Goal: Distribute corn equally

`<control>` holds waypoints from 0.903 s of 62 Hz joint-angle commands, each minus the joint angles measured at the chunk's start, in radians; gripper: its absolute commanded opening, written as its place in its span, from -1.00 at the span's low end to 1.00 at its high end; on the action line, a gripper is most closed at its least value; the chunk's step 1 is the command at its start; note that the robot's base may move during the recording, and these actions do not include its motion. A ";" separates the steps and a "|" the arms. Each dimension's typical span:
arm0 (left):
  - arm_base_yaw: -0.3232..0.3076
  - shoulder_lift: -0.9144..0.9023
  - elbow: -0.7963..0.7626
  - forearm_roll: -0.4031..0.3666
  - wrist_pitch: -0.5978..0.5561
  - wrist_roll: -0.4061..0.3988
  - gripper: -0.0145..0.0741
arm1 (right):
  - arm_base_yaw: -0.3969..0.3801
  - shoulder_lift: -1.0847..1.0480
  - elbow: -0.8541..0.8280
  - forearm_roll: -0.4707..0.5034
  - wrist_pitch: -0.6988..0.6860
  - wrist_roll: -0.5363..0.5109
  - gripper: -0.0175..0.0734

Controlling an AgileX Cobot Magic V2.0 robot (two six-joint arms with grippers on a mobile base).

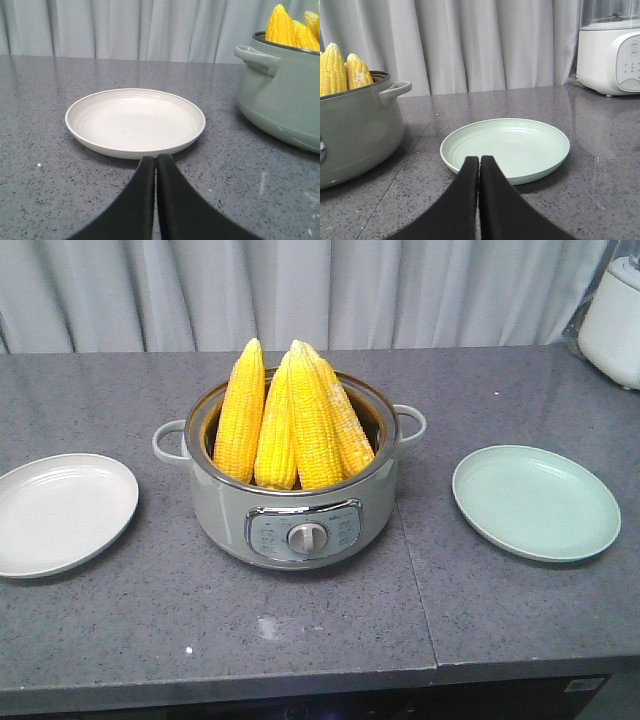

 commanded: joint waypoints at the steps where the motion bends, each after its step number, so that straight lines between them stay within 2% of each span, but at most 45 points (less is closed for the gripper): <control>1: -0.003 -0.004 -0.028 -0.010 -0.070 0.002 -0.69 | -0.007 -0.007 0.018 -0.004 -0.073 -0.012 -0.63; 56: -0.003 -0.004 -0.028 -0.010 -0.070 0.002 -0.69 | -0.007 -0.007 0.018 -0.004 -0.073 -0.012 -0.63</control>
